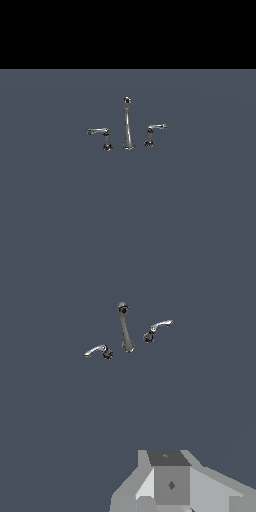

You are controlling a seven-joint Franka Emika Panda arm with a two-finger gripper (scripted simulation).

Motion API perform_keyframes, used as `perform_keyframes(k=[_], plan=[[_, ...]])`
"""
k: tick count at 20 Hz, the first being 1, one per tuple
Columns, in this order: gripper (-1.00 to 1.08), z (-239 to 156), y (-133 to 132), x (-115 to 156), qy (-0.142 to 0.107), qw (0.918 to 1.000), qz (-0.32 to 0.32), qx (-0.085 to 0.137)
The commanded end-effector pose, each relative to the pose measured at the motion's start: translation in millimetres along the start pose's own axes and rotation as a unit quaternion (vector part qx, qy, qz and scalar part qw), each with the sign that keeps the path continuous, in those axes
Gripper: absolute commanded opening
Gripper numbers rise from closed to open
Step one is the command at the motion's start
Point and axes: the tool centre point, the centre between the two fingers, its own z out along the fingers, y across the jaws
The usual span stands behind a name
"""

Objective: Turn on the faucet by rotating a designated handle.

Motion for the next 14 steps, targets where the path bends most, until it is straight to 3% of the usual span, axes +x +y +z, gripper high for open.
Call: perform_keyframes(k=[1, 7, 14], plan=[[-1.0, 19, -5, 15, -0.001, 0.9995, 0.033, 0.0], [-1.0, 62, -13, 53, -0.003, 0.9941, 0.109, 0.001], [-1.0, 110, -15, 96, -0.006, 0.9816, 0.191, 0.001]])
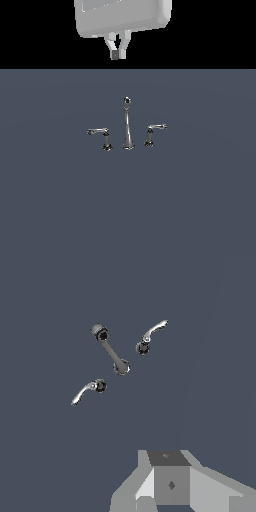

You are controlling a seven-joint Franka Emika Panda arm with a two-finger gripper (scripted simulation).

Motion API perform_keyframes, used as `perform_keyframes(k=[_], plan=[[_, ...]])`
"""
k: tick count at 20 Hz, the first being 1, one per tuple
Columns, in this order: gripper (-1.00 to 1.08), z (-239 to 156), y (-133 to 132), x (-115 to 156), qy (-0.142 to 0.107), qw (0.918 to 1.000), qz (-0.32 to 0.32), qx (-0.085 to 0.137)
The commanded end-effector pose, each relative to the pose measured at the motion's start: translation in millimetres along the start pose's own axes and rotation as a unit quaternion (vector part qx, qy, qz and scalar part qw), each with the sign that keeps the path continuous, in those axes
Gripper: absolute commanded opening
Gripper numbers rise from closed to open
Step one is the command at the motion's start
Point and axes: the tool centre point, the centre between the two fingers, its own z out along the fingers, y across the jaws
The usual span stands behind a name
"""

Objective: Turn on the faucet by rotating a designated handle.

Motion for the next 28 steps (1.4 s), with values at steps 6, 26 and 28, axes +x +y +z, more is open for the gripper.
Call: perform_keyframes(k=[6, 26, 28], plan=[[-1.0, 50, -11, 45, -0.002, 0.996, 0.089, 0.0], [-1.0, 188, 4, 172, -0.006, 0.944, 0.33, -0.003], [-1.0, 199, 8, 181, -0.007, 0.9371, 0.349, -0.003]])
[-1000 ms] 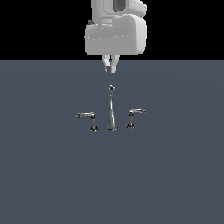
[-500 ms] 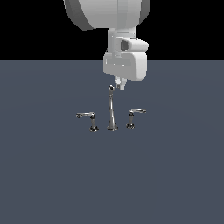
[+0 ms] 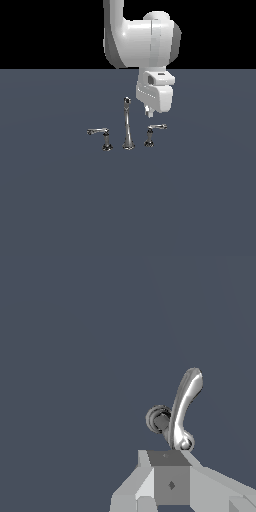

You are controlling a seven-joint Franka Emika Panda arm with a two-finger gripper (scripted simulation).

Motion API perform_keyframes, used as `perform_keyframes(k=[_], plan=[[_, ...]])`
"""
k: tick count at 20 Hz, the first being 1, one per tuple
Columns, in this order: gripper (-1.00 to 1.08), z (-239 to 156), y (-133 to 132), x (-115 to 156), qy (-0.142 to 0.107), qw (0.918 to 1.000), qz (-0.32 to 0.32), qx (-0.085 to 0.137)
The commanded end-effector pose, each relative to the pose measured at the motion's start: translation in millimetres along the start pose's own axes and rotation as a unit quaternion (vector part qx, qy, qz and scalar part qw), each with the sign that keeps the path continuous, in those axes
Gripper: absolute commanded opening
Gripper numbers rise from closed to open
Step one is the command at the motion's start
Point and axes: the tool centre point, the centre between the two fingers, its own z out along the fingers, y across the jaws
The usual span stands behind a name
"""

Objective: Turn on the faucet by rotating a designated handle.

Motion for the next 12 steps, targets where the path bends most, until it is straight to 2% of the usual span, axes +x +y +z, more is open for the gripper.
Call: perform_keyframes(k=[1, 12], plan=[[-1.0, 13, -4, 13, 0.0, 0.9997, 0.026, 0.0], [-1.0, 45, -11, 45, -0.003, 0.9963, 0.086, 0.001]])
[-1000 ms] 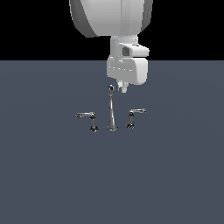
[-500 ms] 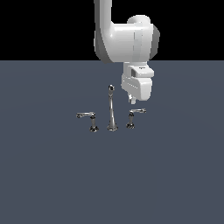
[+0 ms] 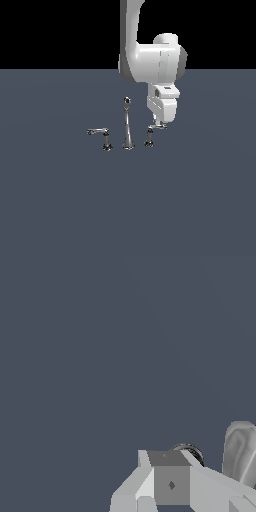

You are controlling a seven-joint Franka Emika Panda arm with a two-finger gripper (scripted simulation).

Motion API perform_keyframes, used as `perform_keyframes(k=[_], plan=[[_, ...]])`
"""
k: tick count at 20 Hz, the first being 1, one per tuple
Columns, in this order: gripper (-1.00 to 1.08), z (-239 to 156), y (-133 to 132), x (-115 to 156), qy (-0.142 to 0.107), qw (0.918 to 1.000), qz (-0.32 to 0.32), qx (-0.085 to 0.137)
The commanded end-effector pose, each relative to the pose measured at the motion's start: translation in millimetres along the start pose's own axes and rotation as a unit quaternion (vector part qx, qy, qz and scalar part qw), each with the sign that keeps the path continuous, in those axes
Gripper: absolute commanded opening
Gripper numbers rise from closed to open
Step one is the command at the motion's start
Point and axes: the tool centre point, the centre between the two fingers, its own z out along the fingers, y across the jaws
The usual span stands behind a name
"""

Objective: Turn on the faucet by rotating a designated handle.

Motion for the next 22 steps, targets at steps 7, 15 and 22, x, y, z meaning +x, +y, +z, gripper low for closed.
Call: perform_keyframes(k=[7, 15, 22], plan=[[-1.0, 2, -2, 3, -0.001, 1.0, 0.006, 0.001], [-1.0, 2, 21, 13, -0.001, 1.0, 0.006, 0.001], [-1.0, 2, 42, 21, -0.001, 1.0, 0.006, 0.001]])
